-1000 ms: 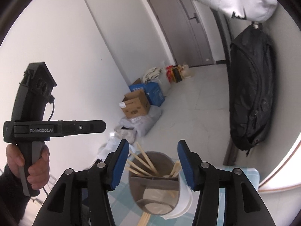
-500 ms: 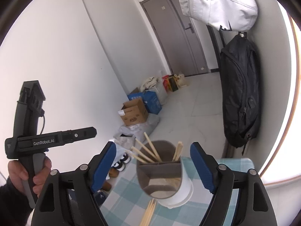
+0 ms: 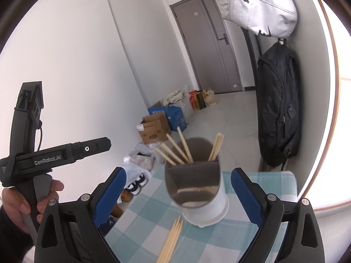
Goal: Organize utensils
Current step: 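Withdraw both open grippers from the holder, then move both open grippers back over the chopstick pile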
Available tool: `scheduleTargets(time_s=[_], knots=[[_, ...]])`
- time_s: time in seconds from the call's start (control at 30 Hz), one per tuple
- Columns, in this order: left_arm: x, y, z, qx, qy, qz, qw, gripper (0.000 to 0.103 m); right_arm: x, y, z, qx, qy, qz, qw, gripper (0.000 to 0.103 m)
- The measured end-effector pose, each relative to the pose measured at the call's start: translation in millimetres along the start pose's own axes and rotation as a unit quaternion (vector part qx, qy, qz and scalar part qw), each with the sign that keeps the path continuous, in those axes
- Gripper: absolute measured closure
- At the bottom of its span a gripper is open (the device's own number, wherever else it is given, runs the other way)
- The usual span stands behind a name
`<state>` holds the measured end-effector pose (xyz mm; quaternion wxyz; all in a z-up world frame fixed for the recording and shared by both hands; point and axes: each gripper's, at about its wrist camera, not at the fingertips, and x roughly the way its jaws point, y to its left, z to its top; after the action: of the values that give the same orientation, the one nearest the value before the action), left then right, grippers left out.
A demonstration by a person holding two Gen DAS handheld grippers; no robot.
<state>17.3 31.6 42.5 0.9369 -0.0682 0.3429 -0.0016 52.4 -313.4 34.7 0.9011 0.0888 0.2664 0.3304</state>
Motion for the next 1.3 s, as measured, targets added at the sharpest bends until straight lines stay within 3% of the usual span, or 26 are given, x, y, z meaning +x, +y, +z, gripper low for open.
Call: scheduleTargets(time_s=[0.17,0.53,0.7,0.83,0.9,1.1,1.23,1.3], knots=[[8.0,8.2,-22.6,-0.006,0.000,0.011,0.9999,0.023,9.7,4.9,-23.9,-0.008,0.021,-0.006,1.000,0.004],[42.4,36.3,-62.3,-0.047,0.021,0.020,0.9985,0.023,50.3,12.4,-70.0,-0.020,0.111,-0.012,0.994,0.006],[51.6,49.6,-70.3,-0.044,0.029,0.039,0.9979,0.023,72.4,12.9,-87.1,-0.031,0.160,-0.024,0.986,0.016],[57.6,59.9,-69.7,-0.057,0.047,0.033,0.9967,0.023,91.3,12.7,-100.0,-0.034,0.203,-0.038,0.978,0.021],[58.5,66.5,-69.7,-0.074,0.055,0.029,0.9954,0.023,98.9,15.0,-105.7,-0.040,0.220,-0.037,0.974,0.036],[59.4,76.6,-70.6,-0.091,0.062,0.051,0.9926,0.023,128.6,17.1,-120.8,-0.062,0.285,-0.050,0.955,0.056],[62.5,82.6,-70.8,-0.102,0.068,0.053,0.9911,0.023,142.0,20.4,-126.6,-0.079,0.313,-0.065,0.944,0.063],[65.6,85.1,-71.6,-0.108,0.075,0.049,0.9901,0.023,147.6,21.9,-128.5,-0.082,0.322,-0.069,0.941,0.081]])
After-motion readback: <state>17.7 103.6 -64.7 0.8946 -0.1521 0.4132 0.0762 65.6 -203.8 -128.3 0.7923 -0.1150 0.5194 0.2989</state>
